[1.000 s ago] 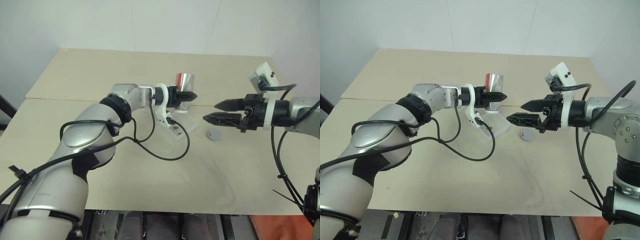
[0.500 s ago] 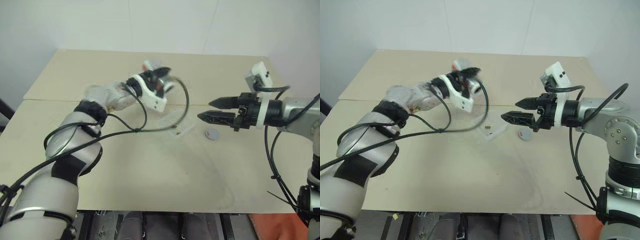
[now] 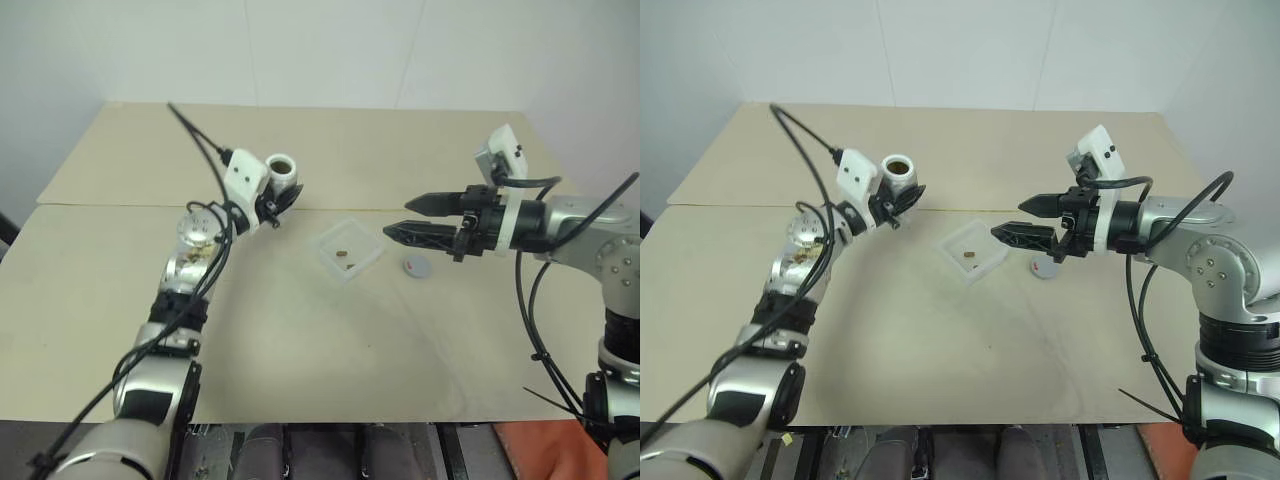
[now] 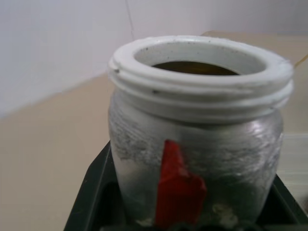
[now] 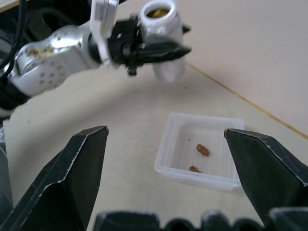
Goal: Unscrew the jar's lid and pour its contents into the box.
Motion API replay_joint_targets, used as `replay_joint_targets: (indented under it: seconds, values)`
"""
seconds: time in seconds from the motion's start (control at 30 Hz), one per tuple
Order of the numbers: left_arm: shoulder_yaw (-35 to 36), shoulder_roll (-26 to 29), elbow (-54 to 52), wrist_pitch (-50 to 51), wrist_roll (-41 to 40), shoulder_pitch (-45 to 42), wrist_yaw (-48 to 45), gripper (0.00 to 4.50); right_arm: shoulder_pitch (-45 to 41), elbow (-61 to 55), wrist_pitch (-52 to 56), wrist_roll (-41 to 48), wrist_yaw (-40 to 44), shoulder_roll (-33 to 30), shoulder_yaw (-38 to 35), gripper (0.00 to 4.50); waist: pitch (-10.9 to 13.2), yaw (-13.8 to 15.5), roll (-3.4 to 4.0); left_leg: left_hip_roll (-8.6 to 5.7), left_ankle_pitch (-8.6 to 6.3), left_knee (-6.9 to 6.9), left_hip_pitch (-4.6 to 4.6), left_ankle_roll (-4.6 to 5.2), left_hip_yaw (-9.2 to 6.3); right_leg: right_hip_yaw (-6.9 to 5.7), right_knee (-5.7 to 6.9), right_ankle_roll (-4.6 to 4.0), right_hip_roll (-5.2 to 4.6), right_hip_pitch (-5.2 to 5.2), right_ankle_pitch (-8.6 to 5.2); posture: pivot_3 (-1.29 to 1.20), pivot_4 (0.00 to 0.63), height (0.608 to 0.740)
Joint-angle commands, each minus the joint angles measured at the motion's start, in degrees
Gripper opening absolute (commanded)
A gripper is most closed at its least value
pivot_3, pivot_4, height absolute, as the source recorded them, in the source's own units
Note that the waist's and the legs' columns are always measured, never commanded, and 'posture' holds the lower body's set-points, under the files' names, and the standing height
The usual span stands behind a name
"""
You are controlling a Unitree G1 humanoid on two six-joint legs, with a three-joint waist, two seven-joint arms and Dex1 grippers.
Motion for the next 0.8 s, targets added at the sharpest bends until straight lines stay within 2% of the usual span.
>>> replay_joint_targets:
  seconds: [0.03, 0.4, 0.43, 0.47, 0.63, 0.8]
  values:
    - [2.04, -1.81, -5.5, 1.62, -1.3, 3.27, 3.28, 1.93, -1.17, -0.62, -1.87, 0.09, -0.61, 0.13, -1.67, 4.47, 0.0, 0.09, 0.0, 0.0, 0.0, 0.0, 0.03, 0.0, 0.0, 0.02, 0.01, 0.0, 0.0, 0.02, 0.0, 0.0, 0.15, 0.74]
    - [0.82, -4.34, -5.55, -3.11, 2.14, 8.87, 5.89, 1.93, -0.36, -1.76, -2.12, 0.76, -1.6, 0.58, -2.04, 4.47, 0.0, 0.59, 0.0, -0.02, -0.01, -0.03, 0.07, 0.02, 0.04, 0.06, -0.03, 0.0, -0.01, 0.04, 0.0, 0.0, 0.15, 0.74]
    - [0.77, -4.41, -5.71, -3.16, 2.3, 9.06, 5.94, 2.65, -0.32, -1.83, -2.12, 0.79, -1.61, 0.55, -2.06, 4.5, 0.0, 0.58, 0.0, -0.02, -0.01, -0.04, 0.08, 0.02, 0.04, 0.06, -0.03, 0.0, -0.01, 0.04, 0.0, 0.0, 0.15, 0.74]
    - [0.77, -4.44, -6.08, -3.16, 2.3, 9.34, 5.76, 2.85, -0.27, -1.92, -2.1, 0.84, -1.63, 0.52, -2.09, 4.5, 0.0, 0.58, 0.0, -0.02, -0.01, -0.05, 0.08, 0.02, 0.04, 0.06, -0.03, 0.0, -0.01, 0.04, 0.0, 0.0, 0.15, 0.74]
    - [1.04, -3.87, -8.85, -1.98, 2.35, 11.05, 5.57, 4.48, -0.19, -2.07, -2.19, 0.9, -1.71, 0.58, -2.04, 4.5, 0.0, 0.59, 0.0, -0.02, -0.01, -0.05, 0.08, 0.02, 0.04, 0.07, -0.04, 0.0, -0.02, 0.04, 0.0, 0.0, 0.15, 0.74]
    - [0.83, -0.87, -16.04, 1.64, 1.45, 15.77, 3.09, 4.48, -0.14, -2.21, -2.23, 0.91, -1.78, 0.79, -1.9, 4.5, 0.0, 0.53, 0.01, -0.01, -0.02, -0.07, 0.09, 0.02, 0.04, 0.08, -0.04, 0.0, -0.01, 0.04, 0.0, 0.0, 0.15, 0.74]
